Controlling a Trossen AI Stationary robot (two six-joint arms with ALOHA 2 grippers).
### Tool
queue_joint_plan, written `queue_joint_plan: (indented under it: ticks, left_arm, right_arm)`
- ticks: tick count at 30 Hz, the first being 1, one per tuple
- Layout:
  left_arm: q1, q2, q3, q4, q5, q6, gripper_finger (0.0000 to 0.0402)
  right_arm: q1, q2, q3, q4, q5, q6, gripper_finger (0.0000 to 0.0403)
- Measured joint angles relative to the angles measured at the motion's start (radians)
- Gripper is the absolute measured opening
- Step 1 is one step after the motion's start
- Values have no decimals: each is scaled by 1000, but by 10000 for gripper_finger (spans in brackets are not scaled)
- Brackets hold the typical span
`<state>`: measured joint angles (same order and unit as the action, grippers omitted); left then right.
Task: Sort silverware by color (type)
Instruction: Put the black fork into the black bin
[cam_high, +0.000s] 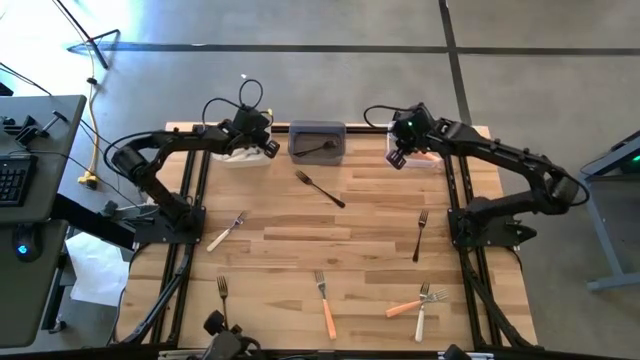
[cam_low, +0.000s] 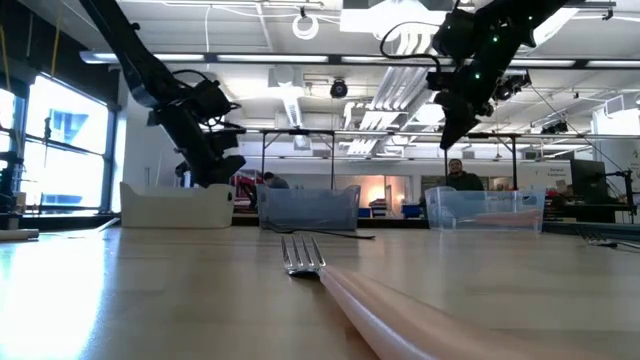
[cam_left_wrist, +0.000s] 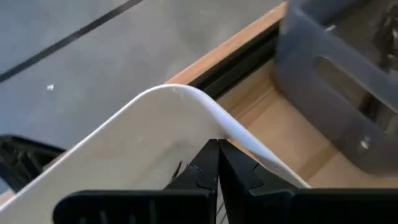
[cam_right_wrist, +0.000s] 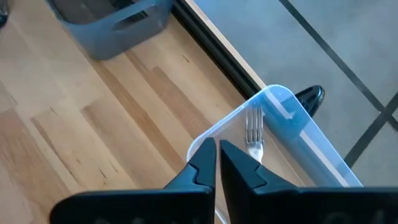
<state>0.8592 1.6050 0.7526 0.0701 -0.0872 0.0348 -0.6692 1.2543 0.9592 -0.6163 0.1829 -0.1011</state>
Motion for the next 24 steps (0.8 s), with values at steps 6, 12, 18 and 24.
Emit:
queue_joint_plan:
  ticks: [6,12,18,24]
  left_arm:
    - [-12,-115,48,-212,-43,86,0]
    - [-33,-371,54,-535,-26,90,0]
    - [-145,-516,10,-810,80,-63,0]
    - [-247,-490,-88,-803,86,-216,0]
  right_arm:
    - [19,0,0,3,0,-1,1]
    - [35,1,0,63,-1,-18,0]
    - [38,0,-23,182,-106,-50,0]
    - [48,0,-142,379,-214,-34,0]
